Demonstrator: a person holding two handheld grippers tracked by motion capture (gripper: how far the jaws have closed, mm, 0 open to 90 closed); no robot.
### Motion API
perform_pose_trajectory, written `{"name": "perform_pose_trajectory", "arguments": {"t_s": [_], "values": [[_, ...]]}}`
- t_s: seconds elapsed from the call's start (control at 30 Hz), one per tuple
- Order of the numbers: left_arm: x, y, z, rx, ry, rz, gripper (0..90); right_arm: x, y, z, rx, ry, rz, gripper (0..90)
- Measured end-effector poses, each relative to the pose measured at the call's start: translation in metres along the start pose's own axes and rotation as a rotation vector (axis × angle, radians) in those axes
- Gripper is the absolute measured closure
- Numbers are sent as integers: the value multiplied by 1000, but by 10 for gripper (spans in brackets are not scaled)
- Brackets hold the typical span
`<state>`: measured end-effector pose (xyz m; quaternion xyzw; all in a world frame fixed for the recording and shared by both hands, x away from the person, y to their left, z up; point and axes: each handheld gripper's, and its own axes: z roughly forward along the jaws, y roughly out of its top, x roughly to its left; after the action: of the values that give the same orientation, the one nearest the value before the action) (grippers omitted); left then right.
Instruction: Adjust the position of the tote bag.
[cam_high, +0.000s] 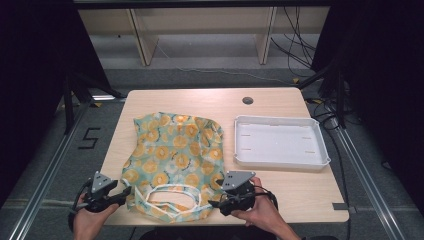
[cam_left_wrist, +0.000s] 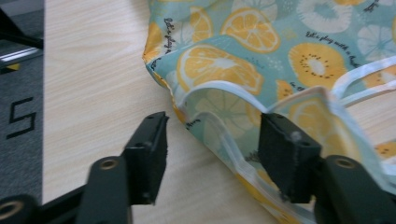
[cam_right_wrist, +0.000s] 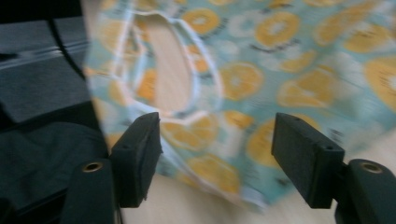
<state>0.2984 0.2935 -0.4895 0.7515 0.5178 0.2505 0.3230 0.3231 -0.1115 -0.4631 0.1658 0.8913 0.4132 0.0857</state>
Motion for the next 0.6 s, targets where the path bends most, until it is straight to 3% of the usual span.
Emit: {"name": "perform_pose_trajectory", "arguments": {"t_s": [0.03,0.13,0.23,0.33,0.4,0.43,0.5,0.53,0.6], "values": [[-4,-1,-2,-23,-1,-19,392,2,1,2,6,18,-5,306],[-12,-4,-11,-20,-2,-6,367,12,1,14,28,73,-58,294],[-17,-8,-15,-9,-7,-14,357,23,0,26,59,149,-59,306],[-22,-10,-19,-7,-14,-8,351,27,-3,39,126,145,-102,308],[-23,-9,-21,-11,-20,7,350,28,-5,44,156,151,-124,419],[-25,-9,-22,-11,-22,-2,350,29,-6,45,181,152,-153,587],[-28,-7,-22,-13,-21,3,349,30,-7,42,188,161,-215,760],[-26,-7,-24,2,-26,24,347,29,-5,38,180,158,-224,826],[-29,-5,-23,-26,-37,4,347,27,-2,31,153,168,-227,877]]}}
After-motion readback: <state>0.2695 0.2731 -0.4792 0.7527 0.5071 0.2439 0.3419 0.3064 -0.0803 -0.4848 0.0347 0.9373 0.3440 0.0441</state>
